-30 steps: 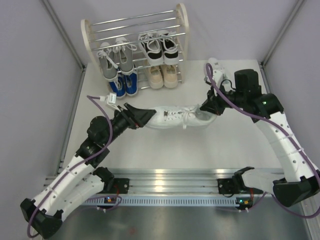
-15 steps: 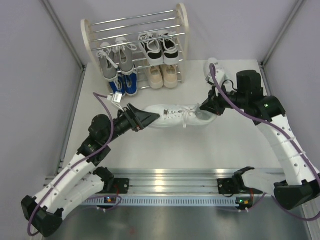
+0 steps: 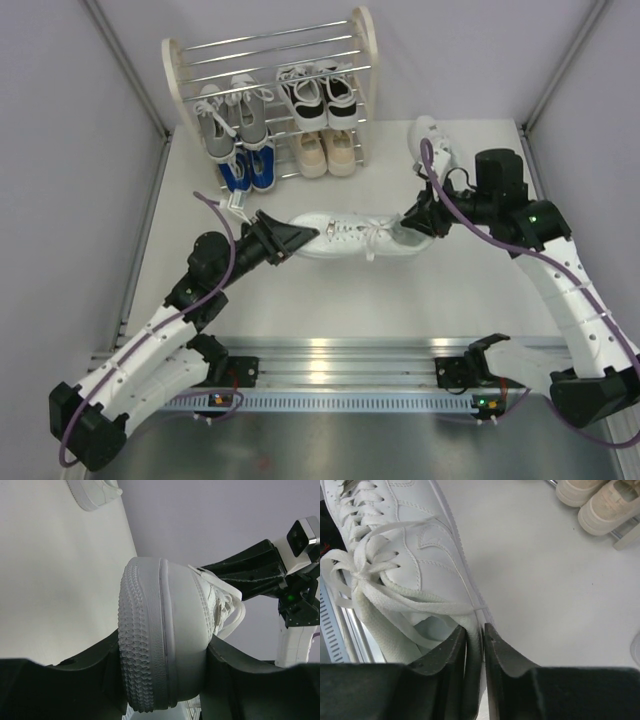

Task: Place and organize the shoes onto the shoe shelf
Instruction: Pick up the shoe at the center of the board.

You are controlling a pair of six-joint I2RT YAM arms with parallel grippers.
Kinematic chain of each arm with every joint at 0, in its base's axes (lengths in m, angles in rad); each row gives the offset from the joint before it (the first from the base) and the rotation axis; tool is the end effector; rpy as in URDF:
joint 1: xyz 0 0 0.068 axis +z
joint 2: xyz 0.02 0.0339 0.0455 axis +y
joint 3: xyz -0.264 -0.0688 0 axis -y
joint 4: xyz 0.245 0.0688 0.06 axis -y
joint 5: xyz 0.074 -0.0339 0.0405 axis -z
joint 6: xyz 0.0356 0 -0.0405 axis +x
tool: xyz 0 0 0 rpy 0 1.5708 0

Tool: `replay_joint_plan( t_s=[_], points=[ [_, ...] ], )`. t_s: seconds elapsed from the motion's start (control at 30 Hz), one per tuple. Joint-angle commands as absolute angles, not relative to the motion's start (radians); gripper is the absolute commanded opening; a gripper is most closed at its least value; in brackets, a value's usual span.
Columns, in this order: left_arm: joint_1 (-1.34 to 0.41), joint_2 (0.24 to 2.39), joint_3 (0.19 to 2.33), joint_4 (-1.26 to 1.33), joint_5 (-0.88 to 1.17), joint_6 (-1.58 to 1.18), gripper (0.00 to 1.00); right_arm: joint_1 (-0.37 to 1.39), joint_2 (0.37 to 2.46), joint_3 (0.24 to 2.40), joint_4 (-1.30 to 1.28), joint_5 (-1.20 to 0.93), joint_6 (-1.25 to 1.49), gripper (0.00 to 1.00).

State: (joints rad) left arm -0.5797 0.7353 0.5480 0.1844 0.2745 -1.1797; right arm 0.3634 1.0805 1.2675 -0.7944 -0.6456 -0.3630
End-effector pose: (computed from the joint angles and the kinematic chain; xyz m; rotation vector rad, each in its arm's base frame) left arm 0.1490 -0.1091 0.3036 -0.2949 1.7916 -1.5404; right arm 0.1881 0.0944 0.3924 -1.0832 1.8222 0.6987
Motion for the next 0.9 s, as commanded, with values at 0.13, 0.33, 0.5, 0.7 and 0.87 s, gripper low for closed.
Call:
replay_joint_plan(
  t_s=[0.13,0.33,0.5,0.7,0.87],
  points=[
    [-0.543,0.655,0.566,0.242,0.287,-1.160,0.00,0.360,1.022,1.299,-0.785,-0.827,-0.630,0.53],
    [-0.450,0.661,0.574,0.213,0.412,-1.166,0.00,0.359,0.996,1.377,-1.041,-0.889,-1.049,0.72],
    [-0.384,0.657,0.575,0.219,0.486,-1.190,0.00,0.359,1.006,1.398,-1.424,-1.011,-1.646,0.73],
    [-0.360,0.669,0.591,0.230,0.544,-1.209,0.00,0.419,1.031,1.339,-1.465,-0.993,-1.648,0.68],
    [-0.357,0.676,0.595,0.242,0.577,-1.218,0.00,0.434,1.052,1.364,-1.408,-0.899,-1.617,0.66]
  ],
)
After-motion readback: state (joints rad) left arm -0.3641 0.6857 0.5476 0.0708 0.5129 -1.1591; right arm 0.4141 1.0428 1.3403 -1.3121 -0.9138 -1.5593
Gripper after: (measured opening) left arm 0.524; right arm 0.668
